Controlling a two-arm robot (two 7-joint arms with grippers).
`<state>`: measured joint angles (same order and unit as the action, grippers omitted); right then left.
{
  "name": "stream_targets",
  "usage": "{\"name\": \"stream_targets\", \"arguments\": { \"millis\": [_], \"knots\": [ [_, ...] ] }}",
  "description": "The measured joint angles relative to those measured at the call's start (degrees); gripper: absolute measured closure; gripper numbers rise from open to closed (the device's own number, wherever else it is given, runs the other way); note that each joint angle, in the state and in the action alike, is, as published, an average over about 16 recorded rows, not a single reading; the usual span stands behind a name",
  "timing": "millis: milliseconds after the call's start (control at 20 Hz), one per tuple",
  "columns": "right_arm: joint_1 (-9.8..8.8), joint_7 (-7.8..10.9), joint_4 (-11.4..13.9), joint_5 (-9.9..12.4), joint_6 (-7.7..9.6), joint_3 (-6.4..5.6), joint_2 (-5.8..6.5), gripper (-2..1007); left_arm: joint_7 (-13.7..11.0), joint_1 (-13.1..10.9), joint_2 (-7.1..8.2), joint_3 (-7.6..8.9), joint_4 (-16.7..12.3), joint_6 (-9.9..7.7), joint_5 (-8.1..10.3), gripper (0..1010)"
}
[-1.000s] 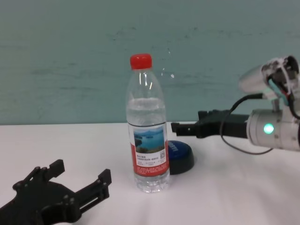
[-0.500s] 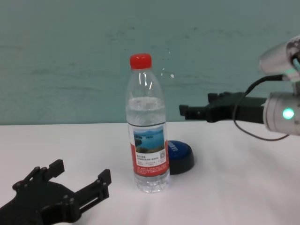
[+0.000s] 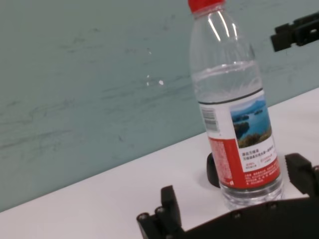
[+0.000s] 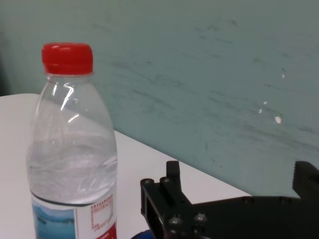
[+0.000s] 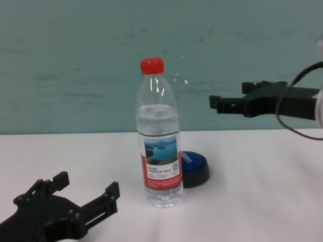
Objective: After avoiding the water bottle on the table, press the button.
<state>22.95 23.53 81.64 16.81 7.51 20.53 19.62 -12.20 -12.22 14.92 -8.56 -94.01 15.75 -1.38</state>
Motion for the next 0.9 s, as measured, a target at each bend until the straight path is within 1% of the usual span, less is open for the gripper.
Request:
{"name": "stream_targets", "arguments": {
  "millis": [300,550,700,900],
  "knots": [
    [-4.99,-1.26,7.12,1.86,0.76,-1.96,2.97,1,0.00,0.00,0.00,0.00,0.00,0.00,0.00,10],
    [-9.63,-2.36,12.19,3.19,0.73,-3.70,5.08,1,0.00,0.00,0.00,0.00,0.00,0.00,0.00,10],
    [-12.52,-3.08,14.72,3.81,0.30,-4.77,6.03,1,0.00,0.00,0.00,0.00,0.00,0.00,0.00,10],
    [-16.68,-4.13,17.71,4.47,-0.83,-6.22,6.82,1,0.00,0.00,0.00,0.00,0.00,0.00,0.00,10]
  ]
}}
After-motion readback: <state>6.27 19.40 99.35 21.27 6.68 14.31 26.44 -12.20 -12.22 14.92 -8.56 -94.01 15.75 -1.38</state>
